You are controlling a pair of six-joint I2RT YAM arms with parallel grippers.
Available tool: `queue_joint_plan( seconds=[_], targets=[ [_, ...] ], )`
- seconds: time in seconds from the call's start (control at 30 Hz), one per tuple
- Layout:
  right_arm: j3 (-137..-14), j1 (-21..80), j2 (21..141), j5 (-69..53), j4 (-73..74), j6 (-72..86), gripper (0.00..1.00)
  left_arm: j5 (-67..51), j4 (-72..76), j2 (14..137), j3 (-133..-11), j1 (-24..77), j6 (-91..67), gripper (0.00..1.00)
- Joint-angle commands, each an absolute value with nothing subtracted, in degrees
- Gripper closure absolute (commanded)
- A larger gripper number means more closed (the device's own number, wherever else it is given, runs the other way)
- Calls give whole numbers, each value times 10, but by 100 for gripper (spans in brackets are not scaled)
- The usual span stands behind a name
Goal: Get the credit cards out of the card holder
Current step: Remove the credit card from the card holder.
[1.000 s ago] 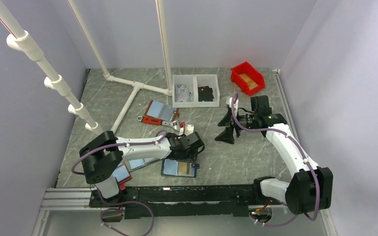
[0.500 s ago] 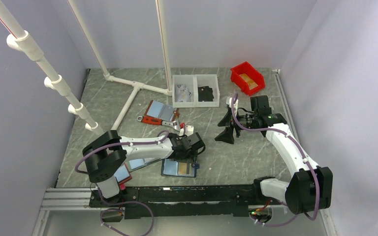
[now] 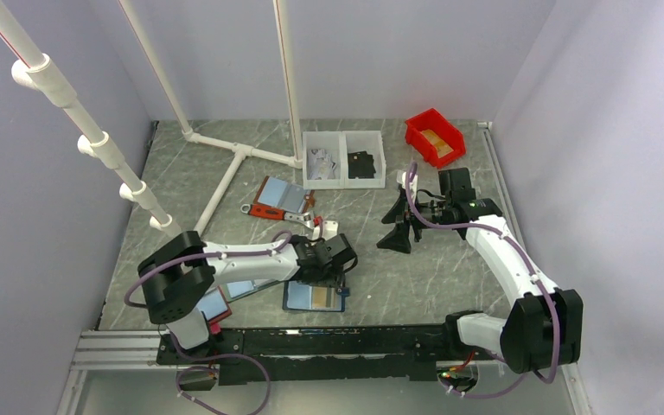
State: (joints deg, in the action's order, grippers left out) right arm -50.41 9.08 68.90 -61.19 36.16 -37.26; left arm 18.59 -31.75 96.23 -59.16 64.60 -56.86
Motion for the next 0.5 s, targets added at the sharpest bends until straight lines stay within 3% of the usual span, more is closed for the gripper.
queue_joint_plan(
  seconds=[0.0,0.17,0.47],
  targets=[
    [-512,90,693,-645,358,-372,21,172,-285,915,-566,648,-575,38],
    [-508,91,705,-654,340,-340,23,153,-236,885,-530,644,-573,38],
    [-481,128,736,-629,252,-231,47,84,-94,826,-436,611,-579,43]
  ],
)
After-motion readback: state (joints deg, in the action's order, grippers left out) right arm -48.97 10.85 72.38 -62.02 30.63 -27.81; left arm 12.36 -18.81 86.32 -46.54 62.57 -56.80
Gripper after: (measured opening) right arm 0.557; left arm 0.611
